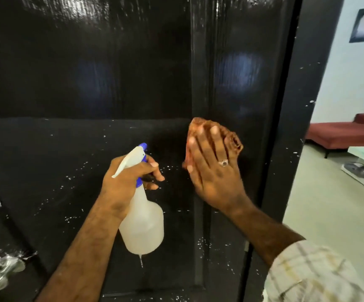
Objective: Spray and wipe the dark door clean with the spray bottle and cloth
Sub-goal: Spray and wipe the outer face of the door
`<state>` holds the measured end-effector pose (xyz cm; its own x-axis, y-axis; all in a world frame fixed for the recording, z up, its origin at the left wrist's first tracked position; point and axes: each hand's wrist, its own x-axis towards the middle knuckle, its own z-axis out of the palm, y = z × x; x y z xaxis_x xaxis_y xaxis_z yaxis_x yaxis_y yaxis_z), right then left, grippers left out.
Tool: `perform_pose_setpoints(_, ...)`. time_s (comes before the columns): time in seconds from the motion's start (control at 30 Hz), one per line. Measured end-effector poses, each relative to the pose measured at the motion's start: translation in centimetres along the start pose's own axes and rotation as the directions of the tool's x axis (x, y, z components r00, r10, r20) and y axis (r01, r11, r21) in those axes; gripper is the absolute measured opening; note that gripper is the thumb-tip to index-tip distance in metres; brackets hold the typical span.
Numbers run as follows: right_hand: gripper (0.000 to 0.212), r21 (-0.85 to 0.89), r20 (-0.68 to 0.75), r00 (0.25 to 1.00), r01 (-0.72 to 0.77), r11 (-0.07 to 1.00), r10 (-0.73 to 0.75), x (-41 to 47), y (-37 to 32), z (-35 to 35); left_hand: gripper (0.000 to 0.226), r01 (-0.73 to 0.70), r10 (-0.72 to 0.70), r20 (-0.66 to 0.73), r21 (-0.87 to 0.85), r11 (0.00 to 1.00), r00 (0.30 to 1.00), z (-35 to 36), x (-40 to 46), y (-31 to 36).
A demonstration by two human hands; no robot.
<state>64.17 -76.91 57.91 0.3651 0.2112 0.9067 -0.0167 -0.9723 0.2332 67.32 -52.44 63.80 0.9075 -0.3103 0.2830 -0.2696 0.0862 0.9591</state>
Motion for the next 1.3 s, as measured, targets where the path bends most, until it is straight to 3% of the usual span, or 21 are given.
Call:
perform_pose_setpoints(0.1,0.066,-0.042,0.128,0.963,0.245,0.969,-0.238,-5.2,3.2,-0.5,0.012,-0.017,0.017,0.005,-0.005,1.000,1.000,0.6,-0.2,0.5)
perform_pose_setpoints(0.17,0.066,-0.091,0.131,0.944,0.317,0.944,-0.304,-6.1,6.0,-1.4,0.011,-0.017,0.017,0.011,-0.013,1.000,1.000,0.3,-0.4,0.6)
perform_pose_setpoints(0.2,0.066,-0.116,0.077,0.966,0.255,0.960,-0.247,-5.3,6.9,-1.8,0.010,-0.012,0.012,0.012,-0.017,1.000,1.000,0.2,-0.5,0.7)
perform_pose_setpoints(0.3,0.069,-0.080,-0.089,0.989,-0.129,0.988,0.122,0.6,6.3,-2.3,0.006,-0.012,0.012,-0.019,-0.004,1.000,1.000,-0.7,-0.8,0.9)
perform_pose_setpoints(0.37,0.067,-0.036,-0.136,0.967,-0.222,0.974,0.215,4.1,4.1,-2.2,0.007,-0.012,0.013,-0.035,0.023,1.000,0.999,-1.1,-1.0,1.0)
perform_pose_setpoints(0.5,0.067,-0.036,-0.072,0.997,-0.039,0.999,0.036,4.1,1.2,-1.0,0.008,-0.026,0.028,-0.057,0.028,0.999,0.998,-1.9,-1.2,1.6)
perform_pose_setpoints(0.7,0.068,-0.120,0.035,0.988,0.152,0.981,-0.148,-2.2,2.4,-0.9,0.010,-0.021,0.020,-0.050,-0.022,1.000,0.999,-2.1,-1.8,2.7)
perform_pose_setpoints(0.87,0.064,-0.059,-0.082,0.995,-0.065,0.996,0.060,5.3,1.3,-2.3,0.009,0.029,-0.031,-0.052,-0.028,0.999,0.998,-1.9,-1.8,2.9)
perform_pose_setpoints(0.97,0.065,0.022,-0.077,0.986,-0.144,0.989,0.145,4.4,-0.5,-1.3,0.009,0.034,-0.035,-0.063,-0.015,0.999,0.997,-2.0,-2.1,2.5)
perform_pose_setpoints(1.03,0.069,0.009,0.006,0.998,-0.064,0.998,0.064,-0.5,-0.7,-0.5,0.008,0.040,-0.041,-0.074,-0.018,0.999,0.996,-2.3,-2.4,2.1)
perform_pose_setpoints(1.13,0.075,-0.096,0.109,0.972,0.218,0.971,-0.208,-7.0,2.4,-0.4,0.009,0.031,-0.033,-0.077,-0.027,0.999,0.996,-3.2,-3.1,1.6)
perform_pose_setpoints(1.17,0.077,-0.109,0.091,0.975,0.211,0.971,-0.201,-6.9,3.6,-0.5,0.009,0.030,-0.032,-0.081,-0.029,0.999,0.996,-3.6,-3.3,1.6)
perform_pose_setpoints(1.23,0.076,-0.082,0.006,0.999,-0.031,0.996,0.031,-4.6,4.6,-0.9,0.010,0.052,-0.053,-0.087,-0.014,0.999,0.995,-4.3,-3.5,1.6)
perform_pose_setpoints(1.3,0.072,-0.032,-0.112,0.938,-0.332,0.943,0.327,0.1,3.8,-1.6,0.010,0.060,-0.059,-0.098,0.003,0.998,0.993,-4.6,-3.4,1.5)
